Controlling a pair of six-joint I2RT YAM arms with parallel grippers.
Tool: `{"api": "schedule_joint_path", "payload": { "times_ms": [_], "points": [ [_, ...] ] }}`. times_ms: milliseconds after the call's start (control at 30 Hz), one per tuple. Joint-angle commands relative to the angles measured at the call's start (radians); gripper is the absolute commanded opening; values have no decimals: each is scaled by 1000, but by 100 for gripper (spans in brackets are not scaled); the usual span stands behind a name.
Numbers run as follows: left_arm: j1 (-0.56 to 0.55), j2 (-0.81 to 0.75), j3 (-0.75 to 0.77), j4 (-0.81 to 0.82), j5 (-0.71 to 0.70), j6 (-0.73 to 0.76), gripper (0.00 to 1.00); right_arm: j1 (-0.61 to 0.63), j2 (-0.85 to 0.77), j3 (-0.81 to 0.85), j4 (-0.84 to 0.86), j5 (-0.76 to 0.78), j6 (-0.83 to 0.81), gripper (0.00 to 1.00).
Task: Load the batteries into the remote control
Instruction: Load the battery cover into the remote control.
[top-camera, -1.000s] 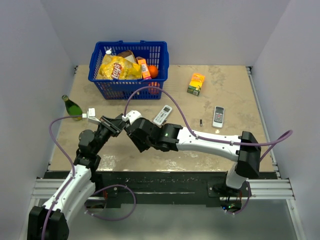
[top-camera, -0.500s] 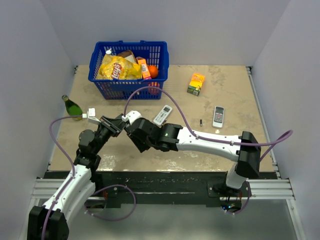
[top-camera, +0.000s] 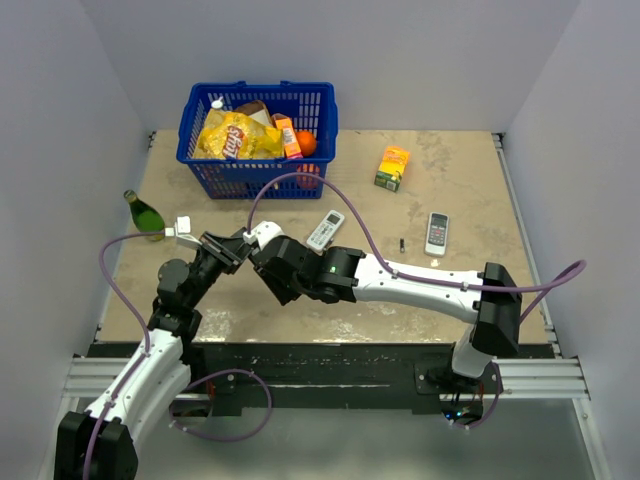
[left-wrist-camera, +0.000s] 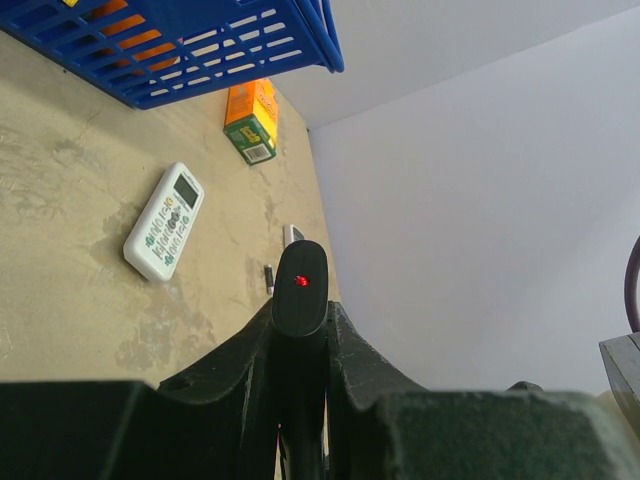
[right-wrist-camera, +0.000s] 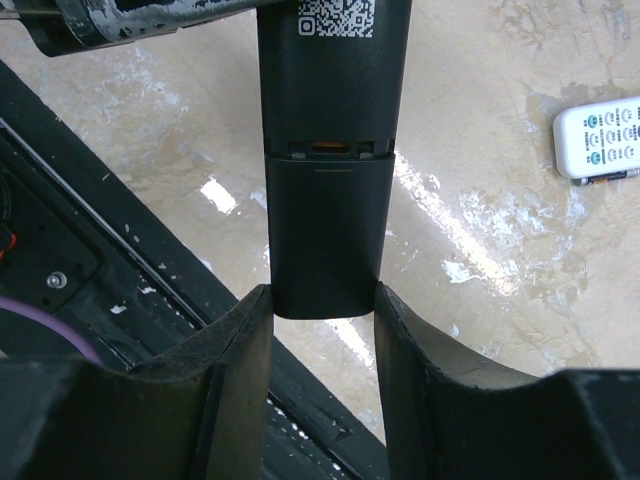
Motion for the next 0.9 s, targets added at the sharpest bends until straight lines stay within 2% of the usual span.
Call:
{"api": "schedule_joint_path", "payload": {
  "times_ms": [0,333,867],
  "points": [
    [-3,-10,7,59,3,-46,0,8,4,38,-18,26,7,19],
    [-3,-3,0,84,16,-52,0,8,-4,44,-26,9,0,23],
    [-3,19,-13,130,52,-49,0,10,24,95,-76,-2,-13,37]
  ]
}}
